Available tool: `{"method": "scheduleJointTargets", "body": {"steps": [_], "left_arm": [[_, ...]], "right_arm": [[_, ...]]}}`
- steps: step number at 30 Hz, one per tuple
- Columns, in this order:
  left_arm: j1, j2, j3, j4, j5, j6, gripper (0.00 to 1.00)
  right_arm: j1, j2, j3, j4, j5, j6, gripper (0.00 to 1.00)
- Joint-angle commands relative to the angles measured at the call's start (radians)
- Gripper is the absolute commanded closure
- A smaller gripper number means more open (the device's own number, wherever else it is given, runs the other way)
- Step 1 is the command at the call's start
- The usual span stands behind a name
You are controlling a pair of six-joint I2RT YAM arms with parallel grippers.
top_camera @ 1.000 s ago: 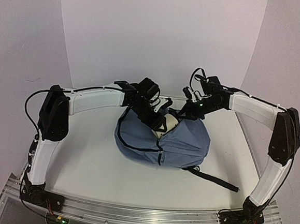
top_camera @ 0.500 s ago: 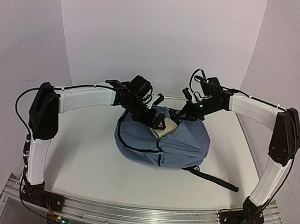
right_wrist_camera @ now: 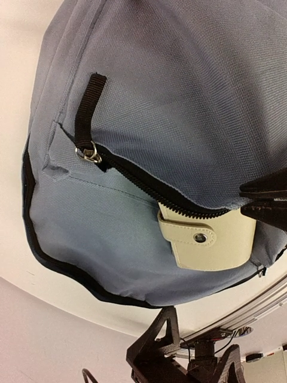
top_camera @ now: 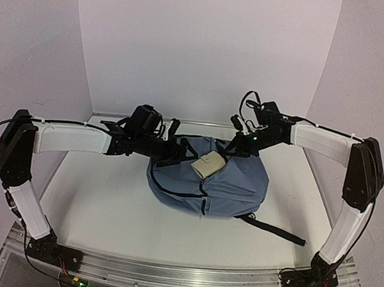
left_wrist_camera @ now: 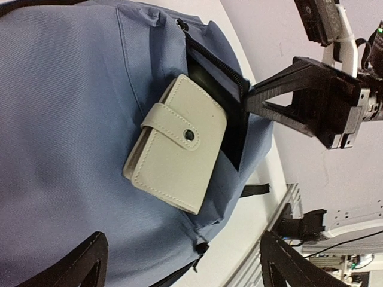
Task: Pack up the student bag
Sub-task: Place the personal item in the student bag.
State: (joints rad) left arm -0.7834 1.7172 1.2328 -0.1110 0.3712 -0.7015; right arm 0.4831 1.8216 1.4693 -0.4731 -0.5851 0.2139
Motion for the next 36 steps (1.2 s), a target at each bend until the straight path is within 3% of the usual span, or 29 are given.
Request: {"method": "scheduleJointTargets", "body": {"steps": [1, 7, 14, 19, 25, 32, 36], "left_arm": [[0.005, 0.056, -0.018, 0.270, 0.087, -0.136, 0.16], [0.030, 0.139, -0.005, 0.330, 0.092, -0.228, 0.28], [0.030, 0.161, 0.006, 0.260, 0.062, -0.235, 0.33], [0.029, 0.233, 0.027, 0.307, 0.128, -0.263, 0.35], [0.027, 0.300, 0.033, 0.477, 0.250, -0.314, 0.47], [0.024, 0.245, -0.011, 0.551, 0.251, -0.309, 0.56], [0.022, 0.239, -0.006, 0.543, 0.255, -0.297, 0.69]], "right_arm": [[0.031, 0.055, -0.023, 0.013, 0.015, -0.040, 1.00], [0.040, 0.104, -0.046, 0.013, 0.088, -0.081, 1.00], [0.040, 0.137, -0.062, 0.012, 0.135, -0.100, 1.00], [0.040, 0.152, -0.063, 0.013, 0.134, -0.100, 1.00], [0.041, 0.148, -0.062, 0.012, 0.134, -0.100, 1.00], [0.041, 0.130, -0.063, 0.011, 0.116, -0.089, 1.00], [0.040, 0.121, -0.052, 0.010, 0.108, -0.086, 1.00]]}}
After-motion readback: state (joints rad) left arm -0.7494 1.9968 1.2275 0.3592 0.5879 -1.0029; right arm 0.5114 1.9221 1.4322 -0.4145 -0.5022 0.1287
